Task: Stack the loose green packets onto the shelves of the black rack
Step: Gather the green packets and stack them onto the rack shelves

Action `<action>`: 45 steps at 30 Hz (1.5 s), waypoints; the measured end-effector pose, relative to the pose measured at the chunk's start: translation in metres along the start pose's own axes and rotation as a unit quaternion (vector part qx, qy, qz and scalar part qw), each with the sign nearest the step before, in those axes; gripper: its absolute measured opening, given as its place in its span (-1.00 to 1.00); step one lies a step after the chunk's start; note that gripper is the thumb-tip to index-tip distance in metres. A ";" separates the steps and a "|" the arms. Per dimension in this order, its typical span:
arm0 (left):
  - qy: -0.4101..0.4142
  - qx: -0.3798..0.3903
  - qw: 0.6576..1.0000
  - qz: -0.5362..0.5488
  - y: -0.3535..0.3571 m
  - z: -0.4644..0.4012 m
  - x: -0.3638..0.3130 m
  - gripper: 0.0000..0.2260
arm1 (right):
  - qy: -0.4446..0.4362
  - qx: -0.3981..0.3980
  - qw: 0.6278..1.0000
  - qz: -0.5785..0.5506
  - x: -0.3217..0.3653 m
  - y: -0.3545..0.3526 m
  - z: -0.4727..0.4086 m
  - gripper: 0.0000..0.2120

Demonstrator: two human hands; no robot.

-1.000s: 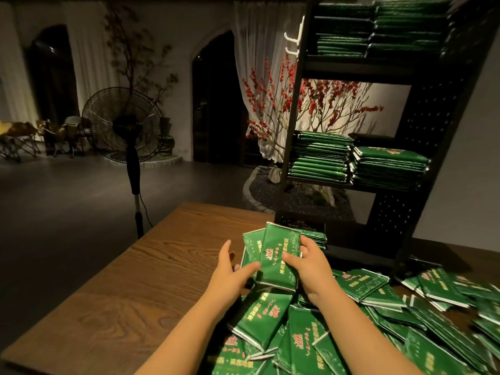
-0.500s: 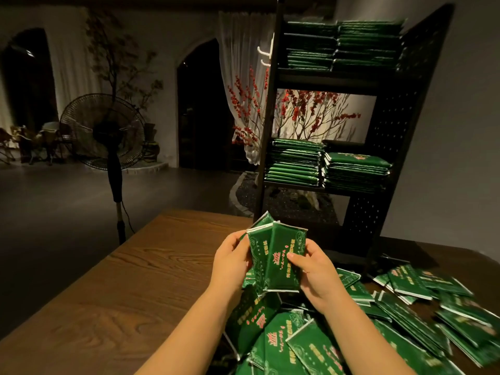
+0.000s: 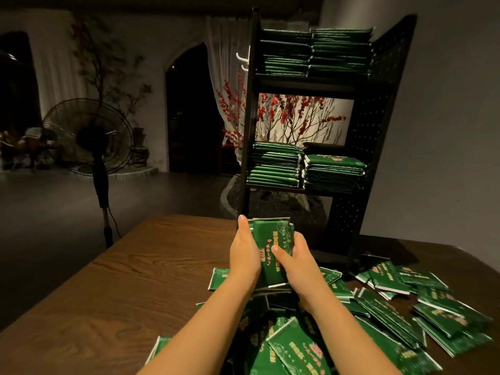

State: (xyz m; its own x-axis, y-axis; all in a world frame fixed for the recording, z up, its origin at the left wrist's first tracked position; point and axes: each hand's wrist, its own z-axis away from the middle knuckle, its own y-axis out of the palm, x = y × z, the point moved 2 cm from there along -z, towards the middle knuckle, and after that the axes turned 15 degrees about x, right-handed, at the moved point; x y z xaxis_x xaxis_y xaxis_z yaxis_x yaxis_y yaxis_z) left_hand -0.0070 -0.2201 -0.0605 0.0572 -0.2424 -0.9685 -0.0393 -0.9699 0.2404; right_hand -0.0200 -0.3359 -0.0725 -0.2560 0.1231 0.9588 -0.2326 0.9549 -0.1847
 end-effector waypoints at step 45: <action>0.085 0.131 0.980 0.120 0.034 0.007 -0.010 -0.73 | -0.058 -0.100 0.992 -0.041 0.036 -0.062 0.022 -0.81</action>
State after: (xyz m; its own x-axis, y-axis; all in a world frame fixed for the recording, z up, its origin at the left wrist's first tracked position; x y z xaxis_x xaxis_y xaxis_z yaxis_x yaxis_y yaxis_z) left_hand -0.0159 -0.2506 -0.0435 0.1790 -0.4846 -0.8562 -0.3250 -0.8505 0.4135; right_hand -0.0357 -0.3972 -0.0317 -0.3536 0.0227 0.9351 -0.0699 0.9963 -0.0506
